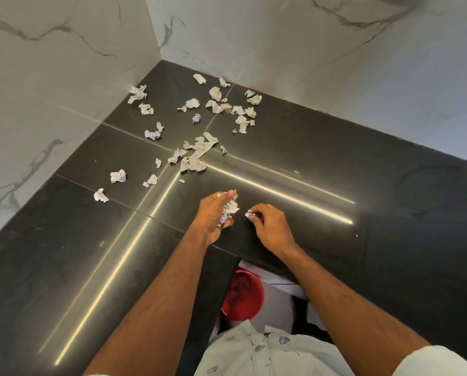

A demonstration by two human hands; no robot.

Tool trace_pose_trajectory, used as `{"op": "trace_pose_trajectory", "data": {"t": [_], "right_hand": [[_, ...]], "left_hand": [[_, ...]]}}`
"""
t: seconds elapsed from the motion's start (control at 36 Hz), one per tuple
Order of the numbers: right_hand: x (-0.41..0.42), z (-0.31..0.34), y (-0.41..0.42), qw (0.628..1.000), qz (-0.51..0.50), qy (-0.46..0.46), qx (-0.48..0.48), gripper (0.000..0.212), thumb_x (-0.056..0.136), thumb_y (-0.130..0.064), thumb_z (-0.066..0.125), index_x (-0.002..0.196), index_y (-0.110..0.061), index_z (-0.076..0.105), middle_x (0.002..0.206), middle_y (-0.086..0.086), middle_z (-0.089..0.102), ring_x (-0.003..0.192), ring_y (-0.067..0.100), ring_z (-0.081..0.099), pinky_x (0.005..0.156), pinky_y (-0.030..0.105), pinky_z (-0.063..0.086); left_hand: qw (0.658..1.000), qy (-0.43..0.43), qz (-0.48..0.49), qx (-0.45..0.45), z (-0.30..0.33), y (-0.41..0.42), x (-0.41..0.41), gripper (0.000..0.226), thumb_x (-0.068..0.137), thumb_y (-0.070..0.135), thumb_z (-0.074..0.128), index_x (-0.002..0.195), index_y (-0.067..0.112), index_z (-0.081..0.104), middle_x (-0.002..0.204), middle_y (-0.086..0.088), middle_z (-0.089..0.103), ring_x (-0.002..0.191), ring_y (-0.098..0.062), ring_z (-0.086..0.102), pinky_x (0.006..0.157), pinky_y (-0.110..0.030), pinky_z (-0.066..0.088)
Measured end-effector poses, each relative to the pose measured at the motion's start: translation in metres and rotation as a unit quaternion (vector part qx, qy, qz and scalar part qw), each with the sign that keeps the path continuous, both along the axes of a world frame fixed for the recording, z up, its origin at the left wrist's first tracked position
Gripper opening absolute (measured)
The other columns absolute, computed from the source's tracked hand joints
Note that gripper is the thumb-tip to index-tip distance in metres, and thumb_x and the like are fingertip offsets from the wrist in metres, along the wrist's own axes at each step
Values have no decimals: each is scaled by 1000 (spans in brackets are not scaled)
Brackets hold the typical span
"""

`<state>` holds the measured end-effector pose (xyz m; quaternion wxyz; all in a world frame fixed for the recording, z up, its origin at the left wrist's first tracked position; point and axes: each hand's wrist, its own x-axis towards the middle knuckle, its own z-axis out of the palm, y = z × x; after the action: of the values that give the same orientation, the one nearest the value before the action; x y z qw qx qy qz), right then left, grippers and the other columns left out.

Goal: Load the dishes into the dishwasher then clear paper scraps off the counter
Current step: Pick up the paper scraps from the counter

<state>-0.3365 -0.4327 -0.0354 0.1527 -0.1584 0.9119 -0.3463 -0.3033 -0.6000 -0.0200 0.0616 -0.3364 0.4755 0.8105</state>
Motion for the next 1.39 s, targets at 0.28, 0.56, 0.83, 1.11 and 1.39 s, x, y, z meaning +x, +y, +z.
{"op": "trace_pose_trajectory", "data": {"t": [0.28,0.56,0.83,1.11,1.39], "right_hand": [[57,-7,1,998,6,9,-56,14,94,-16,66,108,-16,71,100,-4,64,83,0,57,73,4,41],[107,-17,48,992,77,-7,-96,13,98,-17,60,109,-19,65,100,-6,60,89,2,59,77,21,50],[161,-56,129,990,73,-95,-74,11,94,-16,60,104,-20,62,95,-4,68,85,14,64,80,34,52],[193,-103,162,951,-24,-300,-67,21,96,-16,56,107,-33,60,112,5,67,93,23,70,65,34,62],[199,-199,142,909,-122,-390,-82,37,78,-36,63,113,-25,64,101,3,73,92,23,72,85,50,60]], "left_hand": [[1000,-12,8,6,-3,11,56,22,92,27,71,98,6,69,82,-9,61,60,-14,52,44,-24,30],[997,0,74,17,-1,76,120,20,93,24,68,95,5,69,74,-10,61,51,-15,53,39,-20,33],[979,-60,178,74,-57,177,191,19,88,24,71,93,6,68,80,-17,62,52,-21,56,40,-20,39],[951,-170,247,79,-124,210,237,33,93,29,66,115,4,69,79,-9,71,54,-16,62,39,-21,40],[932,-196,293,88,-200,218,225,23,92,23,67,105,4,69,71,-8,72,51,-18,64,43,-22,44]]}}
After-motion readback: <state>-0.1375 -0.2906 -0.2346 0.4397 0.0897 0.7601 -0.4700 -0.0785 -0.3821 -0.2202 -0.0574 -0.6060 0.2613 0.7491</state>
